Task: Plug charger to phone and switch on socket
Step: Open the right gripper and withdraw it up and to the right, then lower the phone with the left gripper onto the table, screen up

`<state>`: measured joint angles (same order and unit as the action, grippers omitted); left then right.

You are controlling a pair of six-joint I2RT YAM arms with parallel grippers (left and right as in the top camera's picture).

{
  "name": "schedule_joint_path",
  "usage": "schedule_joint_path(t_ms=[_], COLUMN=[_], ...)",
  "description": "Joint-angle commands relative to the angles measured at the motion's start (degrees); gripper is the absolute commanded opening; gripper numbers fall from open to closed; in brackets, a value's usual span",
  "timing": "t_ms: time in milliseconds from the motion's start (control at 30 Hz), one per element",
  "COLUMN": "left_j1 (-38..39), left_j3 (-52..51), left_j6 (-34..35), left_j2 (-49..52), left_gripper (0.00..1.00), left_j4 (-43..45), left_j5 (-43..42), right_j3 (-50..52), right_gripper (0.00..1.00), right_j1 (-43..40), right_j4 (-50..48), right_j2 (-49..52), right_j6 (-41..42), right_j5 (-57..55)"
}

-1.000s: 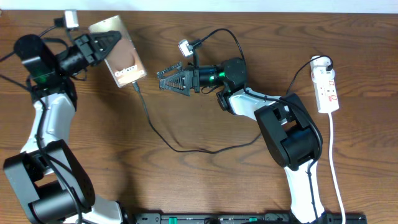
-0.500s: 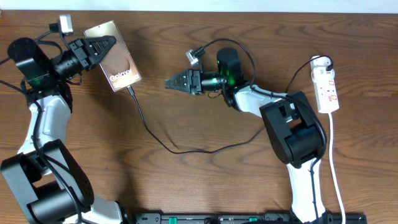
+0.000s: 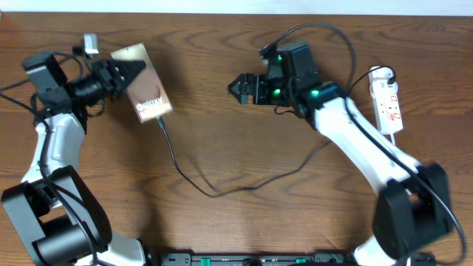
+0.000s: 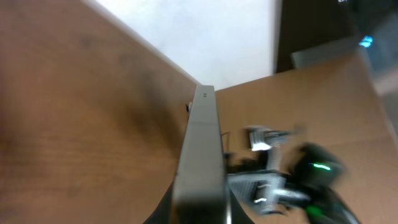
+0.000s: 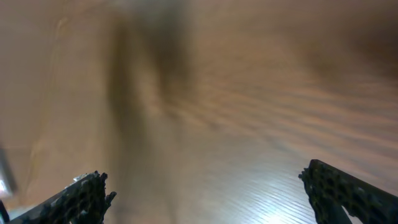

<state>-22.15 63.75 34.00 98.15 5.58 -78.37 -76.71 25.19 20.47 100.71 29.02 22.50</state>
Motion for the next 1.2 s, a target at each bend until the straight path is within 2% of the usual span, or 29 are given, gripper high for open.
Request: schedule_joint_path(t_ms=[0,100,233,300,333,600,1167], left_j1=[2.0,4.4,8.7,13.6,14.8,22.9,23.1], left_j3=[0.2,0.2,0.2,0.2,0.2,0.2,0.2], left_j6=[-15.1,-19.9,-19.9,-20.1,-20.1,-20.0,-18.3], left_j2=[0.0,0.1,0.3,0.8,1.0,7.7,10.5], left_gripper=[0.07,0.07,0.07,0.07,0.07,0.07,0.08], left_j4=[-9.9,-18.9,-26.6,-29.9,-30.0,-28.9,-28.5], left_j5=[7.9,17.0,31.2,40.1,41.2,43.5,43.1], right_j3=[-0.4,-0.4,-0.4,-0.4,-0.4,-0.4,-0.4], right_gripper=[0.99,0.99,0.99,0.99,0.99,0.99,0.99], right_j1=[1.0,1.5,2.3,2.9,3.0,3.3,3.3], right_j4=[2.6,3.4,3.9,5.1,5.3,6.1,6.4], right_j2=[-3.4,-4.6,-4.4,-4.4,-4.4,-4.4,-4.4], right_j6=[-1.6,-1.6,-1.6,-1.6,-1.6,-1.6,-1.6], right_j5=[-14.4,-15.5,-18.0,-21.2,-21.5,-22.0,-22.2])
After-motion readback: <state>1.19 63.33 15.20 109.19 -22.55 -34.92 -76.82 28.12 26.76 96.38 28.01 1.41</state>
